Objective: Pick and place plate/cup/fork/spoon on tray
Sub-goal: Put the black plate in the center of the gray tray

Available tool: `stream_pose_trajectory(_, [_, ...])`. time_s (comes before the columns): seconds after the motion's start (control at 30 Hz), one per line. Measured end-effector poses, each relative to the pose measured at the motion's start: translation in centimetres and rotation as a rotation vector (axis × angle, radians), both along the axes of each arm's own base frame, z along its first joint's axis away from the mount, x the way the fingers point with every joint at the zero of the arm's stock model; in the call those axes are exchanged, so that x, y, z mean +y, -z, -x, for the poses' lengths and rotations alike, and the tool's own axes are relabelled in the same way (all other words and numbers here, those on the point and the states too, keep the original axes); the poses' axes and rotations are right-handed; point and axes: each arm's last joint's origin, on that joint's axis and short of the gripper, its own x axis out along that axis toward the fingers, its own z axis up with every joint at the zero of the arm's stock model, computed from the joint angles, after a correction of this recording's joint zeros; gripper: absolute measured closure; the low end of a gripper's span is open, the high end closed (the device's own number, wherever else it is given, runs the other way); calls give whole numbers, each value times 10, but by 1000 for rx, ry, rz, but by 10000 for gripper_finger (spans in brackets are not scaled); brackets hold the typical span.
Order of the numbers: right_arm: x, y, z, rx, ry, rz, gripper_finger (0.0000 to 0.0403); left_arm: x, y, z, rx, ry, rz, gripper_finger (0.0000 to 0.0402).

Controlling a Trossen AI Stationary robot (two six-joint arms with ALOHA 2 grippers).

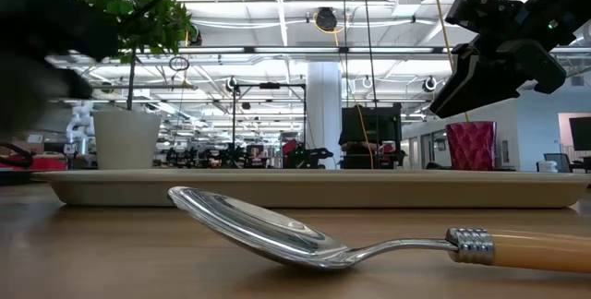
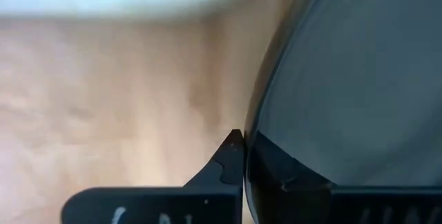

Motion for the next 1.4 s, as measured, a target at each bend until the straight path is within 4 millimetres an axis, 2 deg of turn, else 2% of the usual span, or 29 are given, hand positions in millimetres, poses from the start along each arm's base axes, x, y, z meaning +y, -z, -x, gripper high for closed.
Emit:
stream_pose_trajectory(0.27, [0, 0, 0, -1, 1, 0, 255, 27, -11, -13, 9, -389, -18, 396])
stream_pose_trajectory(0.47, [0, 0, 0, -5, 1, -2, 255, 46, -12, -25, -33, -535, 38, 396])
stream_pose_trajectory(0.6, [0, 0, -1, -8, 1, -3, 255, 67, -14, -34, -83, -644, 79, 396])
stream_pose_trajectory(0.87, [2, -4, -4, -56, -14, -8, 255, 125, -14, -30, -109, -748, 93, 396])
stream_pose_trajectory(1.03, [2, -5, -5, -56, -38, 17, 255, 153, -13, -23, -112, -809, 72, 396])
stream_pose_trajectory(1.17, [2, -5, -5, -57, -37, 20, 255, 163, -11, -21, -111, -831, 57, 396])
stream_pose_trajectory(1.4, [3, -11, -10, -127, -44, 43, 255, 163, -12, -23, -136, -830, 19, 396])
